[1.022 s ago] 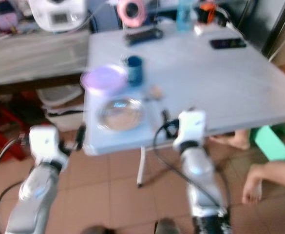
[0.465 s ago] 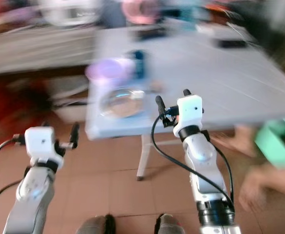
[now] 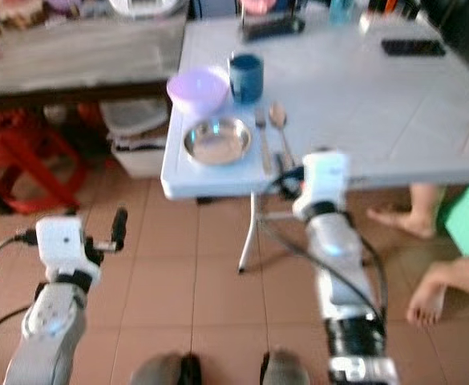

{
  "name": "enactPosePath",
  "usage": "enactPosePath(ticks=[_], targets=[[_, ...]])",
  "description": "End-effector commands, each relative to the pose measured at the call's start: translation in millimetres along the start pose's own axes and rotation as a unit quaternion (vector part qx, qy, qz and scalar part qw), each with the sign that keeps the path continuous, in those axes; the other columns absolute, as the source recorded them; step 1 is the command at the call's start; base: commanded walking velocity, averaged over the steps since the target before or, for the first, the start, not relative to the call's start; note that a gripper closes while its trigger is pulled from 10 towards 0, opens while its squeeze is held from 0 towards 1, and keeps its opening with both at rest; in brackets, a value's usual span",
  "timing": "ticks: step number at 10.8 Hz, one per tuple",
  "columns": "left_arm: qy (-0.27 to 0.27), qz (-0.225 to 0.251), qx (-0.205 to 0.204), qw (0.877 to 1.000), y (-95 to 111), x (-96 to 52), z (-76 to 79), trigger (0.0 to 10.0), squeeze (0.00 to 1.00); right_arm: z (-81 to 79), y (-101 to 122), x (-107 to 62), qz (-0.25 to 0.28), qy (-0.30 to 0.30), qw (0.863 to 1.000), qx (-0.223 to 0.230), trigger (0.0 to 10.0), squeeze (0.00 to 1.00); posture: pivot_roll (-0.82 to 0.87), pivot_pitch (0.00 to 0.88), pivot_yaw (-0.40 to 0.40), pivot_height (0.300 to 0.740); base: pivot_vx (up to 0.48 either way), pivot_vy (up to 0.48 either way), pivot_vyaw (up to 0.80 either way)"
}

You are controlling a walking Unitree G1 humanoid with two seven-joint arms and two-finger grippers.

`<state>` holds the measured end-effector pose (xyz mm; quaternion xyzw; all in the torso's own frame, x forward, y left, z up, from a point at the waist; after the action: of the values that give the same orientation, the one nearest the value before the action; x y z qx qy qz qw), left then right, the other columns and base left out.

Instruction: Setting the table

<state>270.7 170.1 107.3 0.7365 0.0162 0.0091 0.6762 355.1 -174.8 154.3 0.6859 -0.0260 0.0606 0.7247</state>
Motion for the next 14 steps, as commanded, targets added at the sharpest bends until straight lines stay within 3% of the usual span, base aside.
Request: enactPosePath(ticks=[1,5,8,11,14], targets=[[-0.012,0.004,0.004,1.0,3.9,-1.7,-1.6,10.0,0.0,1.3,3.0,4.0,0.001,-0.005,1.0,0.009,10.0,0.0,0.04,0.179,0.092,0.74,0.0,0.0,0.0],[-0.017,0.027,-0.022,0.999,19.8,0.7,2.0,10.0,0.0,-8.8,18.7,-10.7,0.036,0.022,0.999,-0.015,10.0,0.0,0.03,0.178,0.08,0.74,0.381,0.0,0.41],[-0.024,0.041,-0.046,0.998,32.7,-1.6,5.8,10.0,0.0,-11.2,35.2,-36.6,0.056,-0.008,0.998,-0.028,10.0,0.0,0.01,0.137,0.056,0.74,0.423,0.0,0.0],[-0.033,0.04,-0.054,0.997,33.2,2.8,10.1,10.0,0.0,-1.8,16.9,-48.6,0.006,-0.042,0.999,-0.028,10.0,0.0,-0.01,0.115,0.048,0.74,0.41,0.0,0.0],[-0.037,0.052,-0.059,0.996,39.0,3.8,10.3,10.0,0.0,13.1,7.9,-40.3,-0.023,-0.096,0.995,0.001,10.0,0.0,0.0,0.126,0.054,0.74,0.0,0.0,0.0]])
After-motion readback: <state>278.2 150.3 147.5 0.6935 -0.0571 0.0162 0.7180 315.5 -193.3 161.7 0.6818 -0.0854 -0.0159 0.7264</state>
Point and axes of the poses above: a point about 5 cm out from each wrist's last joint towards the gripper, its own x axis pointing out of the wrist towards the gripper, its own y axis along the axis of the wrist's last joint, z = x × y, the point moved 4 cm from there along x, pointing out of the wrist towards the gripper, and after that the axes turned 2 degrees about x, right-handed, at the moved point
